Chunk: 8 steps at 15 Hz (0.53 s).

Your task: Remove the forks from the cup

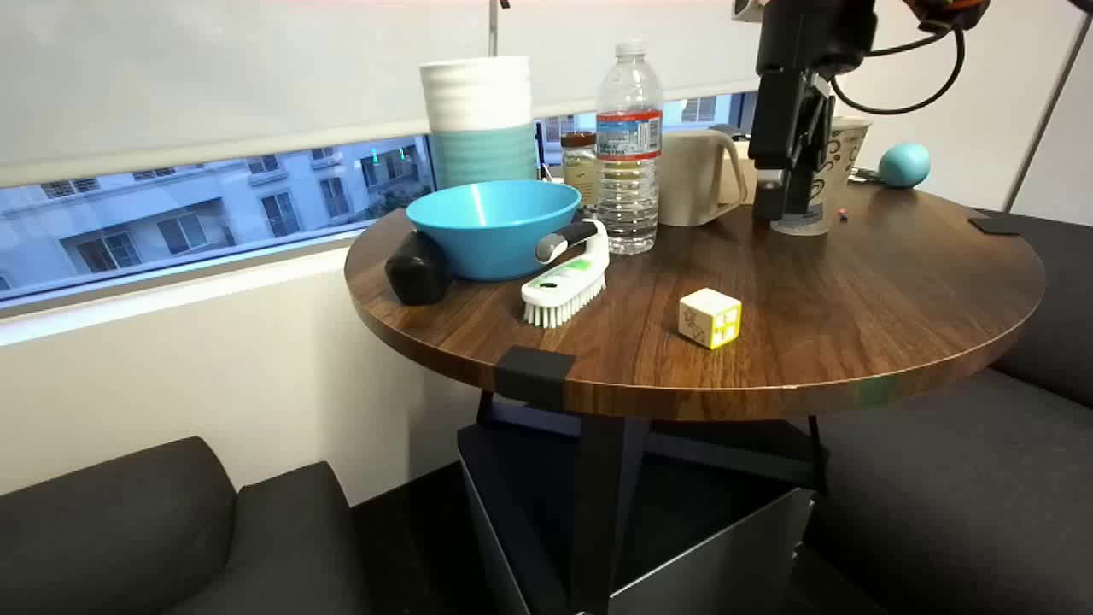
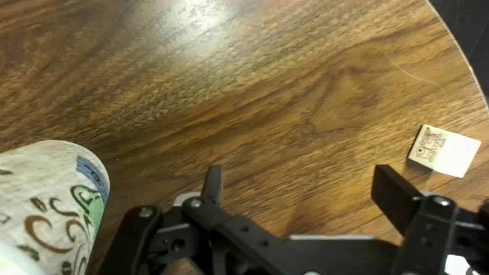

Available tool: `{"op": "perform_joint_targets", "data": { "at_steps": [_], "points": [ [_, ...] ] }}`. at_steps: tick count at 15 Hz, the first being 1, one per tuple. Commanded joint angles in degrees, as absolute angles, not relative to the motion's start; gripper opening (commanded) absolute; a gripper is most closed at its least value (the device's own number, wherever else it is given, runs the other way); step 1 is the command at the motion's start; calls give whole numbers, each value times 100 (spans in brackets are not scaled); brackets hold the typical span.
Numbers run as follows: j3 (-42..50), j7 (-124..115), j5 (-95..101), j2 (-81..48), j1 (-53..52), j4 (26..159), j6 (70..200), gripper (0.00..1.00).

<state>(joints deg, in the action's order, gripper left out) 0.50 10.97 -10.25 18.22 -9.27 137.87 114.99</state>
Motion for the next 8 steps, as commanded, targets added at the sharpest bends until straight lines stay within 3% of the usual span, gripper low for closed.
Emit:
{"op": "perform_joint_targets", "data": {
  "at_steps": [1, 8],
  "points": [
    [-50, 1121, -1057, 1820, -821, 13778, 11485, 100],
    [-217, 746, -795, 2543, -761, 13558, 11293, 100]
  ]
}}
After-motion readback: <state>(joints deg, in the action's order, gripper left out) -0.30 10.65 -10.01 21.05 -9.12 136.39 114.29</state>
